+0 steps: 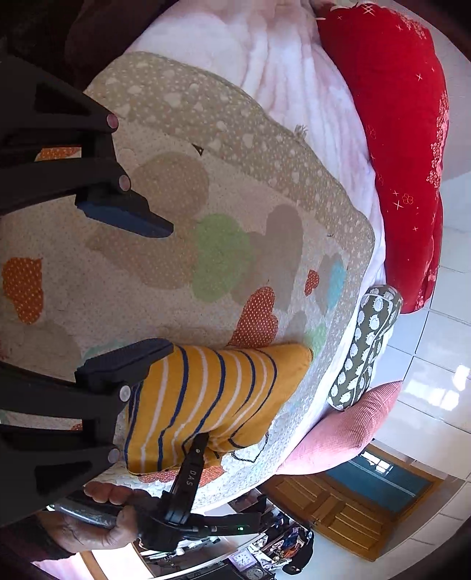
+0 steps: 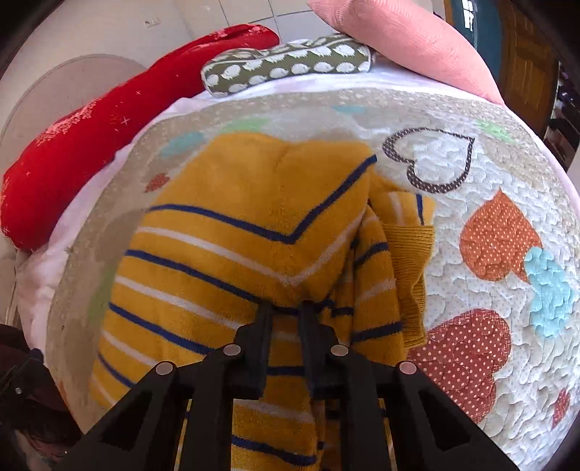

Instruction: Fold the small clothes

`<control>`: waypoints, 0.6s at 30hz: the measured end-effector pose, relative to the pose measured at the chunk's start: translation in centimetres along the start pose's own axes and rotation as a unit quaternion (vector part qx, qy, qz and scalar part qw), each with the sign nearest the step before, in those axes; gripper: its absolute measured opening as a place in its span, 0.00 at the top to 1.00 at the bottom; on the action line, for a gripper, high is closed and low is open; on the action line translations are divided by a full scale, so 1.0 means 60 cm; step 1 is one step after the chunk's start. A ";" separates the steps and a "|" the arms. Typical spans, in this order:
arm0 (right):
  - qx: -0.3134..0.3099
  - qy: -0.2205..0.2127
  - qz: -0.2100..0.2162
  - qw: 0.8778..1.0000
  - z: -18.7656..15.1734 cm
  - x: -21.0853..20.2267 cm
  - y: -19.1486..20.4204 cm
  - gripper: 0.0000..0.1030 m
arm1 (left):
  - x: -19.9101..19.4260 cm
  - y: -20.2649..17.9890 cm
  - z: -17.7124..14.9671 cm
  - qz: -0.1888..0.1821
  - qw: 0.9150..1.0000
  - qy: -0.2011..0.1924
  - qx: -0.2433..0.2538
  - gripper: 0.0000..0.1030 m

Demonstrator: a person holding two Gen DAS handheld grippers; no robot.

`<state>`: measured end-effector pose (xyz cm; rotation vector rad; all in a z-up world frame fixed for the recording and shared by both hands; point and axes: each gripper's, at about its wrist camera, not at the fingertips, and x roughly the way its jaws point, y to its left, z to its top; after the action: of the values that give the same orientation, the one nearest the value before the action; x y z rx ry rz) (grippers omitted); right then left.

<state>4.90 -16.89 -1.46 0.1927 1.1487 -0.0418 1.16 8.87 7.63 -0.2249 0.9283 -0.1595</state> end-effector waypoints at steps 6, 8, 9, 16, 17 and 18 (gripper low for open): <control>0.008 -0.035 -0.061 0.997 -0.025 -0.056 0.003 0.87 | -0.020 0.012 -0.011 0.005 1.000 -0.010 -0.006 0.43; -0.010 -0.090 -0.065 0.994 -0.047 -0.101 0.022 0.87 | -0.026 0.013 -0.013 0.014 1.000 -0.017 -0.005 0.43; -0.023 -0.115 -0.061 0.991 -0.056 -0.121 0.036 0.87 | -0.029 0.011 -0.014 0.017 1.000 -0.021 -0.005 0.43; -0.037 -0.066 0.012 0.997 -0.110 -0.078 0.068 0.85 | -0.063 -0.003 -0.022 0.033 0.998 -0.047 0.005 0.43; -0.027 -0.045 0.001 0.999 -0.117 -0.058 0.055 0.85 | -0.072 -0.007 -0.024 0.040 0.998 -0.056 0.012 0.41; -0.012 -0.033 -0.004 0.999 -0.127 -0.045 0.039 0.85 | -0.082 -0.011 -0.027 0.048 0.996 -0.067 0.020 0.38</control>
<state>-2.80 -13.48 -1.69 0.1639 1.0827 -0.0412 -3.06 9.19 10.67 -0.1524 0.8003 -0.0725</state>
